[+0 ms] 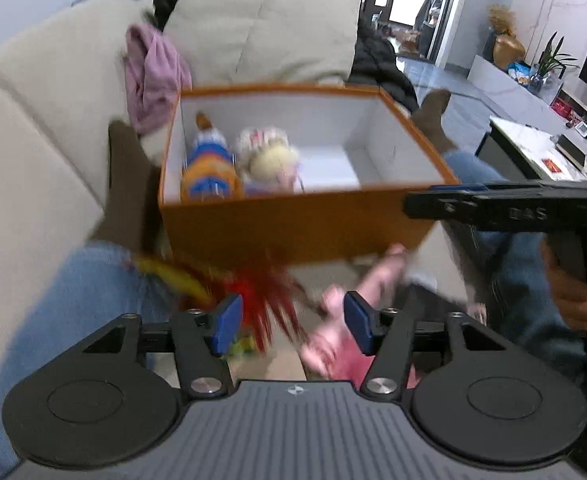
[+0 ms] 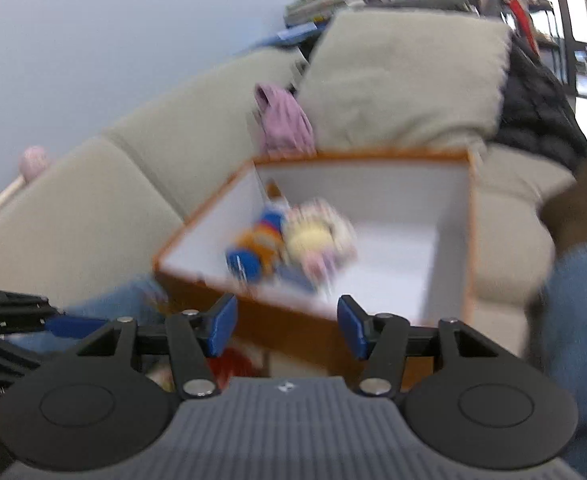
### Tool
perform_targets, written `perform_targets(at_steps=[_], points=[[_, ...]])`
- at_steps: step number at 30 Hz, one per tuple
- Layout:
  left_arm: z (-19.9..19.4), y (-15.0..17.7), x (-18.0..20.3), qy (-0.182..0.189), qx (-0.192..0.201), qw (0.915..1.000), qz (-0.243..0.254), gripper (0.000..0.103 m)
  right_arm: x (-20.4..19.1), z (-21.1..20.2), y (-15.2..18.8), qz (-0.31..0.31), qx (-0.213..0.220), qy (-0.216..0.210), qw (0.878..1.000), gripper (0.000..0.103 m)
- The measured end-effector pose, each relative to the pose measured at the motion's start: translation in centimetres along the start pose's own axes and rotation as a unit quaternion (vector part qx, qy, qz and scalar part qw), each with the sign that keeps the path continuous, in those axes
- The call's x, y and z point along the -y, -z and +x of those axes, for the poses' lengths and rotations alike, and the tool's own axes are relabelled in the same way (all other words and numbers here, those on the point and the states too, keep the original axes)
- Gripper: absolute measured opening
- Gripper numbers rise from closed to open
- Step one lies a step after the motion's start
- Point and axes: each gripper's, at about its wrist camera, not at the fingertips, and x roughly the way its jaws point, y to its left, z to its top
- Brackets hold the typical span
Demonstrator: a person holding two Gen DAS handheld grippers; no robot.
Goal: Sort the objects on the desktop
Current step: 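Grasp the tan cardboard block with the left tool while the right tool grasps the black case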
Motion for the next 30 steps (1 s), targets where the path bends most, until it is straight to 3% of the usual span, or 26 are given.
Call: perform_targets(at_steps=[6,12,15,18,23,28,30], points=[[2.6,3.6,-1.8,-0.032,-0.060,0.9939,-0.087,0.070,1.9,-0.8,4.5,0.020,-0.079,0.025,0.996,0.059],[5.6,4.7,-4.2,-0.048,-0.093,0.9837,-0.146,0.072,3.5,-0.1,6.4,0.027,-0.116,0.029,0.992,0.059],[6.2,5.2,-5.5,-0.013,-0.085,0.9789,-0.185,0.075,4.0,1.0,6.7,0.033,-0.133,0.022,0.990,0.058],[7.1,5.7,-6.6,0.012,-0.090,0.9719,-0.217,0.086,4.3,1.2,7.0,0.048,-0.135,0.000,0.990,0.061],[8.9,6.4,-7.9,0.071,-0.107,0.9524,-0.276,0.089,5.6,2.9,7.4,0.100,-0.159,-0.050,0.981,0.063],[8.6,6.5,-7.5,0.074,-0.097,0.9536,-0.275,0.080,6.0,2.8,7.6,0.118,-0.164,-0.058,0.978,0.060],[8.3,6.4,-6.9,0.057,-0.093,0.9597,-0.259,0.079,5.3,2.2,7.3,0.105,-0.160,-0.053,0.980,0.057]])
